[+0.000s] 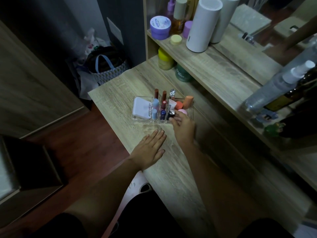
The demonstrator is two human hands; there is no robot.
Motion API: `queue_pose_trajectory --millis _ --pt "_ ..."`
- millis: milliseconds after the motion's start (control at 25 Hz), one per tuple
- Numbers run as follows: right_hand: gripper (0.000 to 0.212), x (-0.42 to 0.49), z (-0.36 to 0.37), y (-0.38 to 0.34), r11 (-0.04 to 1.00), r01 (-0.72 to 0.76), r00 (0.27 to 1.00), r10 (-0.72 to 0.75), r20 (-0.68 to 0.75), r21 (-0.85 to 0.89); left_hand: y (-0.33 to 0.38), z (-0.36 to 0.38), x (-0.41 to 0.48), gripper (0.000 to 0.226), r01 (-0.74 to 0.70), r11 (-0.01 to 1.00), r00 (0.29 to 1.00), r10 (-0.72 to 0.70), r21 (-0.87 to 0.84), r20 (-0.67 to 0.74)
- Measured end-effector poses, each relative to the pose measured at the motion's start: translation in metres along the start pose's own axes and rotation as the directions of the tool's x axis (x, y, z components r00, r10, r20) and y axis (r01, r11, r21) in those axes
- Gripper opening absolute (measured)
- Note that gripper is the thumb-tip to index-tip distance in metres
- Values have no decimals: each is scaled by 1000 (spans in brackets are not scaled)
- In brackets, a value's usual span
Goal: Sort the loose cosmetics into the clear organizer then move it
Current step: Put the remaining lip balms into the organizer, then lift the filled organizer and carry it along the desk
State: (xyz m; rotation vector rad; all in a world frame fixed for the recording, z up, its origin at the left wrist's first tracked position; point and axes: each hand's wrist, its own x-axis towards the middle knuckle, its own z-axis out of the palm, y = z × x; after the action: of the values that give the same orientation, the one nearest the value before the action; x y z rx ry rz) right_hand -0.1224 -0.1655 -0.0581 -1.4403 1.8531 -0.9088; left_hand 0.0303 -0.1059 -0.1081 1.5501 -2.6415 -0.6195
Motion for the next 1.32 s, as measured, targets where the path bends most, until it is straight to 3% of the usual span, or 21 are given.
queue_pose_trajectory --millis 160,280,400,640,800,880,960,1040,1080,1160,1320 --pt "40 -1 -3 0 1000 -11 1000 11 13 -6 1 -10 -2 59 18 989 990 -38 -148 -134" --pt "38 0 -2 -1 1000 -23 999 22 28 16 -4 -15 -8 45 19 982 964 -67 -187 -258" --pt "36 1 -1 -3 996 -47 998 44 45 70 -10 -23 -10 32 116 952 922 -209 -284 -326" --pt "34 1 0 -2 999 -30 999 31 18 -18 -35 -41 -6 14 360 749 710 -607 -556 -358" --pt "40 -1 0 0 999 -40 998 41 42 -14 -49 -56 9 10 371 655 599 -711 -658 -369" --pt "41 -3 -1 7 1000 -28 999 28 -16 4 -56 -62 17 14 360 631 563 -735 -687 -379" --pt "43 -5 -4 17 998 -32 990 26 -136 -47 -62 -65 24 31 369 596 584 -746 -713 -321" --pt "57 0 -10 28 984 -102 976 71 -208 -144 -65 -69 30 51 385 517 655 -737 -765 -169" --pt "68 4 -12 33 976 -141 975 108 -194 -168 -67 -71 34 58 391 496 699 -708 -775 -100" --pt "83 11 -16 40 979 -154 986 144 -78 -136 -70 -75 39 55 375 561 793 -607 -738 -58" --pt "84 21 -19 41 990 -142 984 141 105 1 -75 -79 41 73 271 667 890 -447 -694 -82"
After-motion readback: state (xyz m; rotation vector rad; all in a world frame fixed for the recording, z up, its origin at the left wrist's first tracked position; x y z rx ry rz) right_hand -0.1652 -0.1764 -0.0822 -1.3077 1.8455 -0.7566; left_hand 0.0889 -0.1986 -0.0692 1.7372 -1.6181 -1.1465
